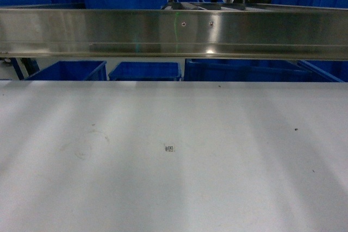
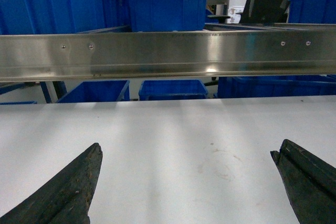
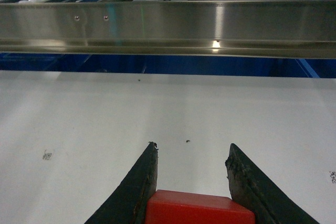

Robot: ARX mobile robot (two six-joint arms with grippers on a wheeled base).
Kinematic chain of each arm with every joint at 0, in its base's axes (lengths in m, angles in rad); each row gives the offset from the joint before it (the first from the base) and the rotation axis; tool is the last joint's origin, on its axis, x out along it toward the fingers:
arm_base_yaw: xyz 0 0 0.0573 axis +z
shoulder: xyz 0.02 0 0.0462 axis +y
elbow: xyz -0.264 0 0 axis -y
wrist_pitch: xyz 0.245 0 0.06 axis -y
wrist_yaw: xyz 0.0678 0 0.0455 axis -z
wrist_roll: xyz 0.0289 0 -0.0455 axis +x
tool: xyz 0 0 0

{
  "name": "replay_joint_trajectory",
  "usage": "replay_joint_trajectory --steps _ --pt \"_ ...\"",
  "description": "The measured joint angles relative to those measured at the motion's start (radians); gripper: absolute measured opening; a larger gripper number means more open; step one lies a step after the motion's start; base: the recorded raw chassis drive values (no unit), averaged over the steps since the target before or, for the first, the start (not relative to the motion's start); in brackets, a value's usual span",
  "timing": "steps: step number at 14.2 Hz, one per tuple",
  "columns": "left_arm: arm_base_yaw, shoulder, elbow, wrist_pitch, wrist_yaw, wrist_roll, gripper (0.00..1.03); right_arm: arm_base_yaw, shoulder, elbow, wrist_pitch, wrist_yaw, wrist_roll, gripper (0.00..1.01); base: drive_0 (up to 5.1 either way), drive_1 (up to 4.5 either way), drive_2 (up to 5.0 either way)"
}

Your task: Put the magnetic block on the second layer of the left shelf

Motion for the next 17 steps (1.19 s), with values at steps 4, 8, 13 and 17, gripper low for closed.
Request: replay_joint_trajectory --steps 4,8,13,17 --pt "0.000 0.000 0.000 0.000 0.000 0.000 0.98 -0.038 0.006 0.009 -0.012 -0.006 0.048 0.33 0.0 0.00 0.0" --pt "0.000 0.000 0.000 0.000 0.000 0.000 0.98 -0.038 0.006 0.007 -0.003 -0.006 0.052 0.33 0.0 0.00 0.0" --pt "0.000 0.000 0.000 -0.002 0.000 0.000 0.98 -0.043 0.006 0.006 -0.003 0.001 0.053 0.33 -3.9 2.04 2.0" --pt "0.000 0.000 0.000 0.002 0.000 0.000 0.98 -0.043 0.006 0.006 -0.004 0.000 0.053 0.33 -4.8 2.59 2.6"
